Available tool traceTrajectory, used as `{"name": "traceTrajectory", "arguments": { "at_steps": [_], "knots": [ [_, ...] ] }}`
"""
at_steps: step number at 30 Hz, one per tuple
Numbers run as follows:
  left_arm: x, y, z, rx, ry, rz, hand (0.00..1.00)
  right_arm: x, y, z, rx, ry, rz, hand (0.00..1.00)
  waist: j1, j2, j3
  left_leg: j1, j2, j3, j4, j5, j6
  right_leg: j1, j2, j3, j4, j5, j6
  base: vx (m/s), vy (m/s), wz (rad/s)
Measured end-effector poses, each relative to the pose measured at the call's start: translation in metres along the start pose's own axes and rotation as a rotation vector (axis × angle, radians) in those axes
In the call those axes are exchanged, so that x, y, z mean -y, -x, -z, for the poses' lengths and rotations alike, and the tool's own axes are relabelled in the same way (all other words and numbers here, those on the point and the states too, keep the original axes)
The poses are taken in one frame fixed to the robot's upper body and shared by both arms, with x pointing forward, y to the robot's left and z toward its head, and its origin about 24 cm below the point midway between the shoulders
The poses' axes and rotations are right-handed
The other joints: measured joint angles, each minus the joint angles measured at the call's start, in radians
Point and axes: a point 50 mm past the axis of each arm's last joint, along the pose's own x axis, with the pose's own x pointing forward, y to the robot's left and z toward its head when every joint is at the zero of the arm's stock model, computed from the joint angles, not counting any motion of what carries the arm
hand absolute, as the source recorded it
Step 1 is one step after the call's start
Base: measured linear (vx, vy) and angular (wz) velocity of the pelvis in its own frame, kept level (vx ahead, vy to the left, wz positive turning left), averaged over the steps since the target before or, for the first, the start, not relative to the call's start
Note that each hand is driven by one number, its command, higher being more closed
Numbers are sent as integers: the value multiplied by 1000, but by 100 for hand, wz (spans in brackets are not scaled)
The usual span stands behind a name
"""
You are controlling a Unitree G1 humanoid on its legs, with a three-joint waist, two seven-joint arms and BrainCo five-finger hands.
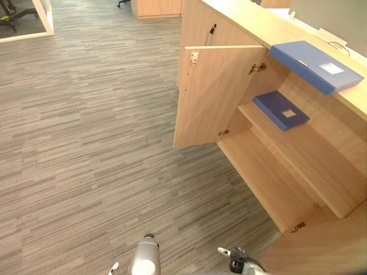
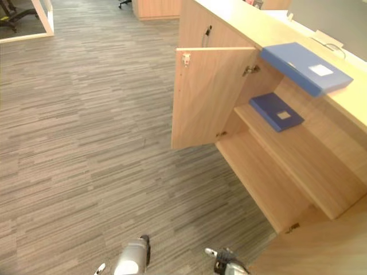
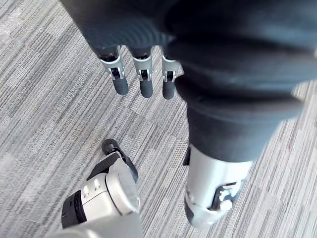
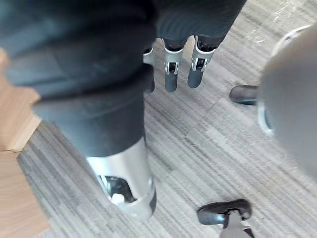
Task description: Walk over to the cabinet, pick up the folder, carry it to the office cabinet, place the folder inside the office cabinet, then close the office cabinet door
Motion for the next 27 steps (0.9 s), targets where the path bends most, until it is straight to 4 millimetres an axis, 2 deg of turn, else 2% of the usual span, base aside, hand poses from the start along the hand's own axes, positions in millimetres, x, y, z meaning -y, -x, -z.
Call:
{"name": "traceTrajectory", "arguments": {
  "at_steps": [2, 4, 6, 7, 8, 9, 10, 11, 12, 13, 14, 15, 16, 17, 18, 19, 20, 21, 22, 24, 27],
  "knots": [
    [-4, 1, 7, -23, 22, -16, 0, 0, 0, -2, 3, -5, 0, 0, 16, 2, -11, 40, -19, 2, -57, -7, 6, -26, -33, 48, 7, 56, 25, 213, 158, -58],
    [-10, 4, 20, -63, 31, -36, 0, 4, 0, 1, -9, 0, 12, 0, 15, 7, -27, 108, -53, 12, -155, -31, 24, -64, -88, 86, 67, 56, 27, 167, 174, -68],
    [-14, 7, 30, -88, 37, -51, 0, 17, 2, 15, -48, 11, 39, 0, 9, 31, -41, 215, -100, 47, -254, -32, 51, -149, -184, 138, 294, 54, 25, 141, 261, -50],
    [-15, 7, 32, -92, 28, -50, 0, 22, 2, 16, -48, 7, 48, 0, 5, 32, -41, 247, -114, 56, -274, -33, 65, -178, -217, 141, 383, 49, 15, 100, 224, -23],
    [-16, 7, 30, -88, 15, -52, 0, 30, 3, 13, -27, -7, 72, 0, -8, 34, -40, 300, -141, 65, -294, -23, 86, -239, -284, 128, 598, 37, -48, 67, 132, -1],
    [-16, 6, 28, -82, 11, -50, 0, 33, 3, 12, -22, -7, 81, 0, -20, 31, -40, 321, -150, 66, -298, -23, 95, -263, -311, 103, 695, 33, -88, 53, 122, 12],
    [-15, 6, 25, -72, 2, -46, 0, 37, 4, 14, -24, -3, 89, 0, -31, 25, -45, 360, -163, 64, -308, -29, 102, -290, -341, 18, 784, 63, -147, 57, 86, 7],
    [-14, 5, 23, -64, -9, -40, 0, 39, 4, 15, -28, -3, 94, 0, -31, 20, -57, 385, -171, 70, -324, -31, 104, -288, -371, -22, 801, 86, -183, 73, 83, -13],
    [-13, 6, 24, -65, -13, -38, 0, 39, 4, 15, -28, -2, 94, 0, -31, 21, -66, 385, -170, 79, -332, -28, 103, -294, -378, -45, 797, 83, -179, 101, 46, -46],
    [-5, 7, 26, -65, -16, -19, 0, 37, 3, 10, -7, 3, 90, 0, -35, 39, -68, 381, -153, 93, -352, -23, 107, -313, -381, -88, 805, 50, -152, 76, -55, -68],
    [-1, 7, 27, -68, -29, -6, 0, 36, 2, 3, 12, 5, 85, 0, -36, 54, -51, 389, -117, 118, -372, -16, 103, -337, -352, -130, 826, -81, -59, 51, -100, -84],
    [4, 7, 27, -67, -48, 9, 0, 35, 2, -2, 21, 14, 82, 0, -38, 70, -35, 406, -81, 135, -385, -14, 99, -351, -305, -168, 823, -156, -42, 20, -139, -75],
    [6, 7, 27, -66, -58, 18, 0, 34, 1, -4, 25, 14, 80, 0, -39, 81, -28, 419, -57, 143, -398, -16, 94, -362, -270, -199, 813, -195, -40, 28, -158, -76],
    [10, 6, 25, -62, -77, 32, 0, 31, 1, -6, 35, 12, 72, 0, -43, 86, -16, 446, -23, 169, -414, -18, 81, -384, -208, -244, 759, -229, -41, 46, -239, -69],
    [13, 6, 22, -53, -85, 40, 0, 28, 1, -7, 39, 20, 59, 0, -45, 73, -12, 461, -15, 191, -426, -27, 73, -405, -176, -264, 686, -225, -42, 50, -273, -64],
    [13, 4, 16, -37, -94, 45, 0, 24, 1, -7, 38, 33, 46, 0, -44, 48, -2, 481, -21, 208, -432, -34, 59, -410, -159, -284, 582, -202, -52, 25, -331, -46],
    [13, 2, 9, -17, -103, 46, 0, 22, 1, 0, 16, 34, 39, 0, -44, 15, 7, 502, -39, 208, -433, -53, 36, -397, -143, -302, 489, -150, -108, 37, -295, -43],
    [14, 3, 16, -38, -122, 51, 0, 27, 2, 3, 6, 35, 52, 0, -52, 42, -7, 495, -24, 182, -437, -67, 41, -391, -96, -311, 440, -146, -106, 53, -291, -37],
    [16, 4, 18, -44, -127, 57, 0, 29, 2, 2, 6, 35, 56, 0, -54, 52, -10, 485, -17, 161, -436, -69, 37, -393, -72, -312, 422, -152, -109, 105, -213, -42],
    [18, 4, 17, -38, -153, 65, 0, 29, 1, 1, 4, 25, 57, 0, -58, 61, -11, 487, 28, 154, -457, -63, 19, -390, 3, -314, 363, -158, -116, 110, -190, -25],
    [16, 4, 19, -46, -172, 64, 0, 36, 3, 12, -22, -19, 81, 0, -64, 63, -35, 489, 73, 155, -480, -65, 12, -376, 66, -330, 310, -162, -122, 162, -140, 1]
  ]
}}
